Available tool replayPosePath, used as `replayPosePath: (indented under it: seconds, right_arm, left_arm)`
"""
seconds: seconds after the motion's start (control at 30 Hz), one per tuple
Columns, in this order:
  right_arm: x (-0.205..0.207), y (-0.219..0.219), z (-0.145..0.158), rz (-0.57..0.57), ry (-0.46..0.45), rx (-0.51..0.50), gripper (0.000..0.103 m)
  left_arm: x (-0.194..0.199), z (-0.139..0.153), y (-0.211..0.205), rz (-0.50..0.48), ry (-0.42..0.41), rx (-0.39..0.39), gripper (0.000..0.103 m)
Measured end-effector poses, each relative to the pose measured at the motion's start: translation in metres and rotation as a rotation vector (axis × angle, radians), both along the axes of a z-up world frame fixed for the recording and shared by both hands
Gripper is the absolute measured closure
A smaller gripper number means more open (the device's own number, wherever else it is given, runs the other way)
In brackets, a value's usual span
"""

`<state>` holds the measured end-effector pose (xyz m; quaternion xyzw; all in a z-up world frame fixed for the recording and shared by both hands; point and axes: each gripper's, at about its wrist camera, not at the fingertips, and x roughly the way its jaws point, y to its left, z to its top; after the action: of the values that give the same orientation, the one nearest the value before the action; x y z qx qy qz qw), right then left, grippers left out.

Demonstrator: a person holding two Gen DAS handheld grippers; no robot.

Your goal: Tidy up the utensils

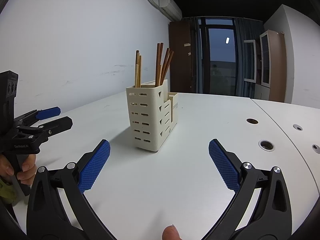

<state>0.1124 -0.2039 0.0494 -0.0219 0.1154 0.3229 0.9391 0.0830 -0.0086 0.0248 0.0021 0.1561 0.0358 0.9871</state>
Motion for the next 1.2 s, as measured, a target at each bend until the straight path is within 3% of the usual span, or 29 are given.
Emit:
replayPosePath:
  seconds: [0.43,1.2]
  right_arm:
    - [-0.0004,0.0004,-0.001,0.011,0.011,-0.014,0.008]
    - [-0.0007,0.0032,-0.0033,0.03,0.028,-0.032,0.008]
  left_arm:
    - [0.002,-0.0043,-0.0042,0.001,0.016,0.03,0.006]
    - [0.0035,-0.0045,0.0009,-0.022,0.032,-0.01,0.006]
